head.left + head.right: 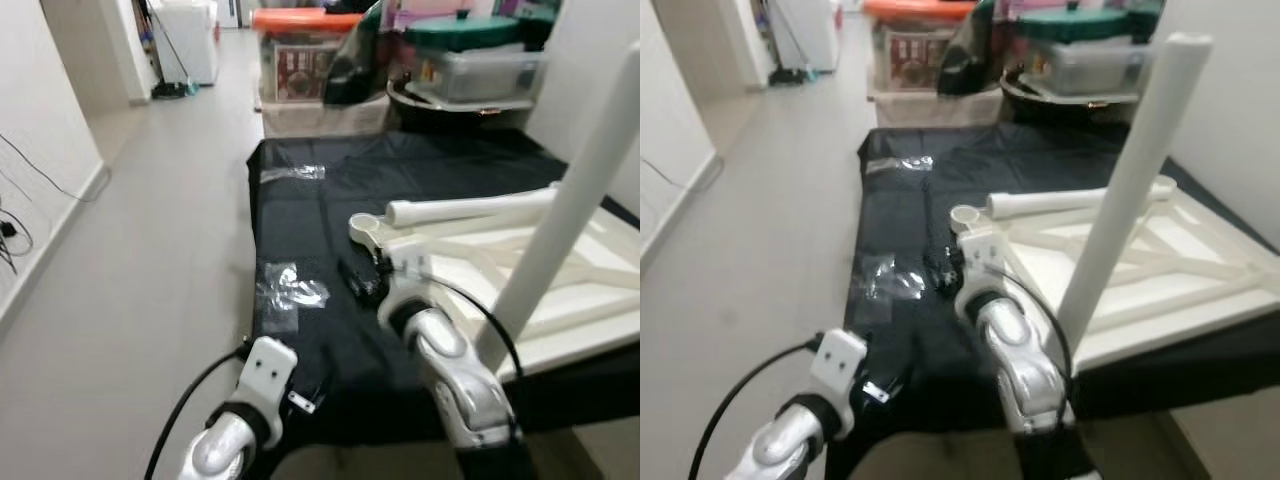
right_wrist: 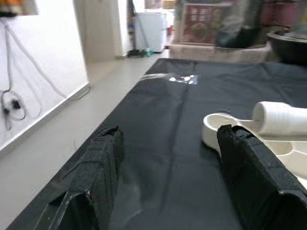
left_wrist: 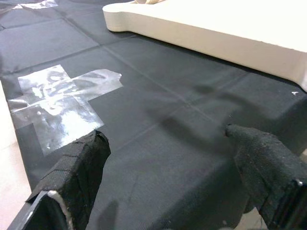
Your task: Building children table
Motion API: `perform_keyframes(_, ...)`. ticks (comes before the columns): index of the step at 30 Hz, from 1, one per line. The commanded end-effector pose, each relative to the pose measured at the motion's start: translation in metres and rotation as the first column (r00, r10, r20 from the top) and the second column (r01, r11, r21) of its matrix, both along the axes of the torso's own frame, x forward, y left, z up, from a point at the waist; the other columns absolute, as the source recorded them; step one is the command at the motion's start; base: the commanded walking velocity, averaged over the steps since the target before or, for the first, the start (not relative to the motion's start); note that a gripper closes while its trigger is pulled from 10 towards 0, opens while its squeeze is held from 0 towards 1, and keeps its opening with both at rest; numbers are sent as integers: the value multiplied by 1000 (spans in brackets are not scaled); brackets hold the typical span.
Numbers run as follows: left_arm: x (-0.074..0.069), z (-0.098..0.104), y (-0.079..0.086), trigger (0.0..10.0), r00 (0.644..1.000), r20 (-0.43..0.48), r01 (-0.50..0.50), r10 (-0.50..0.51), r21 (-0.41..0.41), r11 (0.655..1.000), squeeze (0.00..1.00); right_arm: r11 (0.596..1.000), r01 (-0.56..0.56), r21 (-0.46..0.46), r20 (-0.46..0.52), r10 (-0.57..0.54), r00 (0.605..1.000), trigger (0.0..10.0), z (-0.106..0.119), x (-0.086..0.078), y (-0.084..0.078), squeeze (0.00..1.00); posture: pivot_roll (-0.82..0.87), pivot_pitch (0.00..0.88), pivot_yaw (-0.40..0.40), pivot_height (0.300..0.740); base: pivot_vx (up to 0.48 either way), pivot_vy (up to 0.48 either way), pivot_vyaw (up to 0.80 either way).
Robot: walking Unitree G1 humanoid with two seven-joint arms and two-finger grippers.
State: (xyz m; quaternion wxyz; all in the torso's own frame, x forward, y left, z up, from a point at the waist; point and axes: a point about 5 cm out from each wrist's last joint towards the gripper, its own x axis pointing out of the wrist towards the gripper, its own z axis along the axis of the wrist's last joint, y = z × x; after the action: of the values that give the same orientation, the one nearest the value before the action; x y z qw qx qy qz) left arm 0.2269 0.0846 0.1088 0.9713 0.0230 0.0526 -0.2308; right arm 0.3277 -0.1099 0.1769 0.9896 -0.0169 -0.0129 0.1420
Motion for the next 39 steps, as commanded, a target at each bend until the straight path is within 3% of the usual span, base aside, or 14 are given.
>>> perform_keyframes(1,-3,0,-1,10000,1000,-8,4,-4,0,1000,0,996,37,-76,-46,-41,998,10000,-5,16,0,0,75,49,-44,740,0,0,0)
perform_keyframes(3,-3,1,-2,10000,1000,-8,5,-5,-1,1000,0,992,48,-113,-59,-55,997,10000,-3,25,0,0,75,49,-44,740,0,0,0)
perform_keyframes(5,-6,1,-4,10000,1000,-10,7,-7,-6,1000,0,987,9,-159,-72,-21,997,10000,2,41,5,1000,80,62,-54,740,0,0,0)
perform_keyframes(7,-6,1,-4,10000,1000,-10,7,-7,-6,1000,0,987,9,-159,-72,-21,997,10000,2,41,5,1000,80,62,-54,740,0,0,0)
perform_keyframes(9,-10,2,-6,10000,1000,-14,6,-6,-9,1000,0,974,-19,-225,-172,-20,985,10000,-5,52,4,1000,87,79,-64,740,0,0,0)
perform_keyframes(10,-13,3,-8,10000,1000,-15,8,-8,-10,1000,0,963,-15,-268,-207,-43,977,10000,-7,58,1,725,85,92,-74,740,0,0,0)
perform_keyframes(14,-15,4,-9,10000,1000,-15,9,-10,-11,1000,0,956,-8,-294,-226,-61,972,10000,-7,62,-2,725,85,94,-75,740,0,0,0)
perform_keyframes(15,-16,4,-10,10000,1000,-19,11,-11,-15,1000,0,953,8,-302,-252,-88,964,10000,-6,66,-8,0,81,102,-79,740,0,0,0)
perform_keyframes(19,-20,4,-14,10000,999,-27,15,-16,-26,1000,0,960,34,-278,-349,-134,928,10000,-5,74,-24,0,76,108,-85,740,0,0,0)
perform_keyframes(24,-21,3,-15,10000,999,-34,14,-15,-29,999,0,958,86,-272,-365,-186,912,10000,-2,78,-36,0,70,107,-90,740,0,0,0)
perform_keyframes(26,-21,3,-15,10000,999,-36,13,-14,-30,999,0,963,112,-245,-413,-208,887,10000,-4,78,-43,0,62,105,-88,740,0,0,0)
perform_keyframes(32,-18,4,-16,10000,999,-35,10,-11,-25,1000,0,977,68,-200,-521,-165,838,10000,-15,74,-43,0,56,107,-90,740,0,0,0)
perform_keyframes(39,-18,4,-16,10000,999,-33,7,-8,-23,1000,0,977,48,-206,-551,-157,820,10000,-18,73,-43,0,45,114,-91,740,0,0,0)
